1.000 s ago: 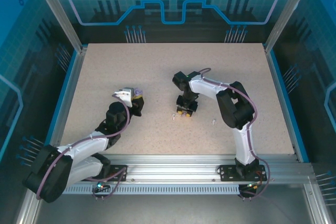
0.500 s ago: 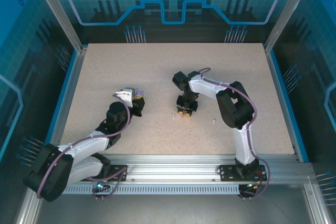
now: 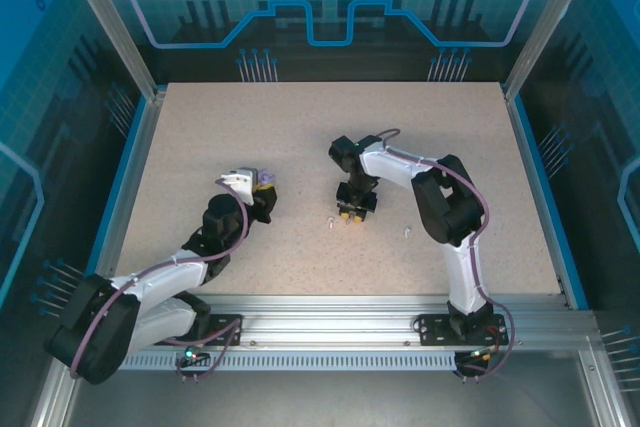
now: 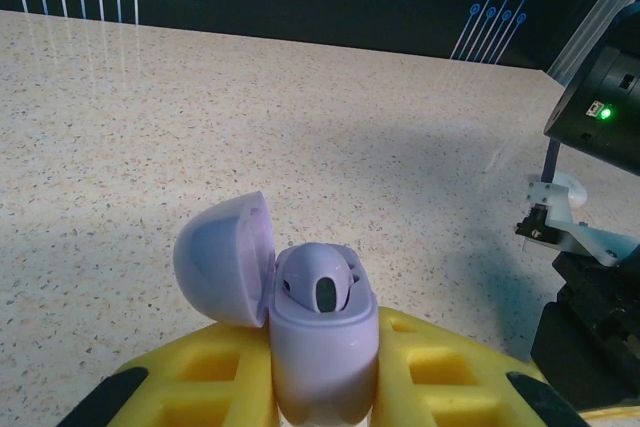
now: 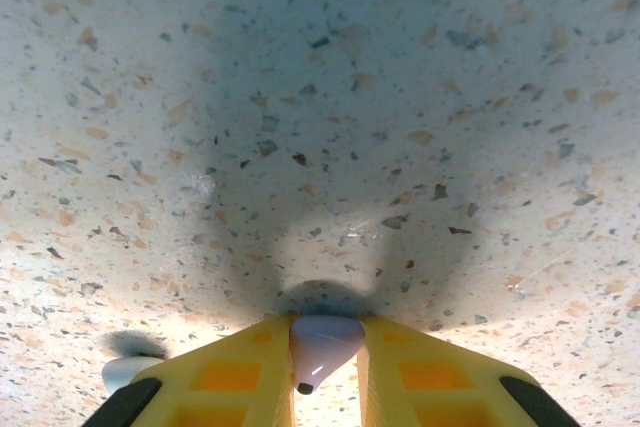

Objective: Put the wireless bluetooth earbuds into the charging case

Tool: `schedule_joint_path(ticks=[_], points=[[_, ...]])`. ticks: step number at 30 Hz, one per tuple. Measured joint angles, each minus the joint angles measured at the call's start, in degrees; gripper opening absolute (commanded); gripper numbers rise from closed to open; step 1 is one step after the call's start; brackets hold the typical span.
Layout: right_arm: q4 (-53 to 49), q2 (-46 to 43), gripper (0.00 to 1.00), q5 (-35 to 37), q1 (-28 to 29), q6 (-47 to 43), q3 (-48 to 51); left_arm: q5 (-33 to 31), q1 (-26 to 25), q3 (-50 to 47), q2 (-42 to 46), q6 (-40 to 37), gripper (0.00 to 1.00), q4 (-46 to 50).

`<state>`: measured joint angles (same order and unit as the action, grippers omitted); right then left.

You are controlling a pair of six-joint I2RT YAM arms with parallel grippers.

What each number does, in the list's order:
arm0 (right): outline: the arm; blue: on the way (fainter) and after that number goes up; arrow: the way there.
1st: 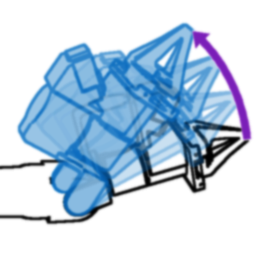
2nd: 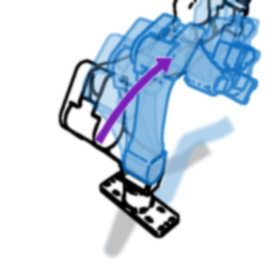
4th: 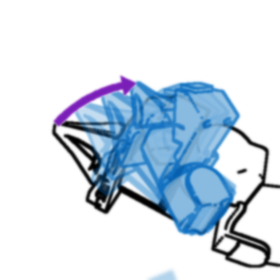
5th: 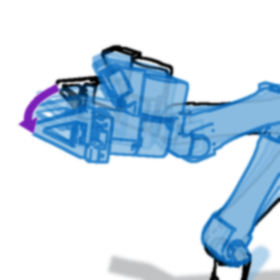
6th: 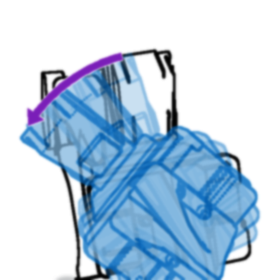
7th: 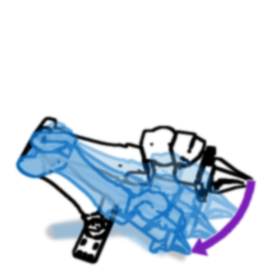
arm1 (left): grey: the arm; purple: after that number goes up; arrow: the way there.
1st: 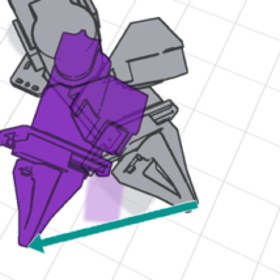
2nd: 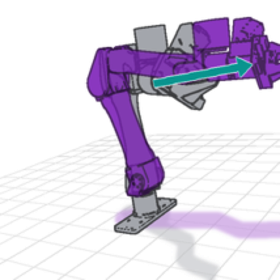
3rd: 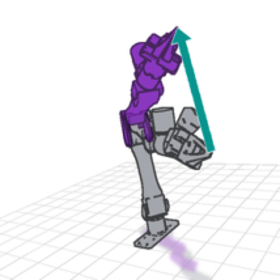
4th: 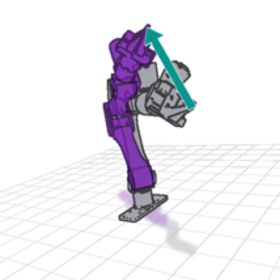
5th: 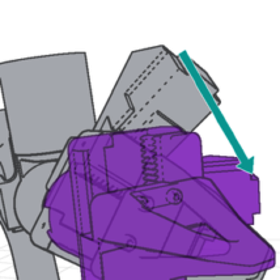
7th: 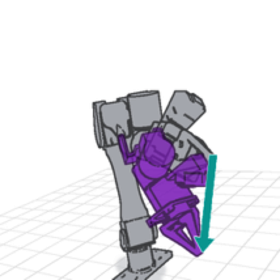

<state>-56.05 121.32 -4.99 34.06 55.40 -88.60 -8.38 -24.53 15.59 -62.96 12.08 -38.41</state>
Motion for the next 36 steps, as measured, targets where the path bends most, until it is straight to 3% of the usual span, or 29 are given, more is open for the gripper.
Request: schedule_joint_path(ticks=[21,36], points=[[1.5,-1.6,0.13,0.1,0.1,-1.5,1.6,2.9,0.0,0.0,-2.9,0.0,0.23,-0.7],[8.5,-7.8,0.13,1.6,0.2,-2.4,7.9,4.0,-5.1,0.0,-12.5,-0.3,0.23,-6.3]])
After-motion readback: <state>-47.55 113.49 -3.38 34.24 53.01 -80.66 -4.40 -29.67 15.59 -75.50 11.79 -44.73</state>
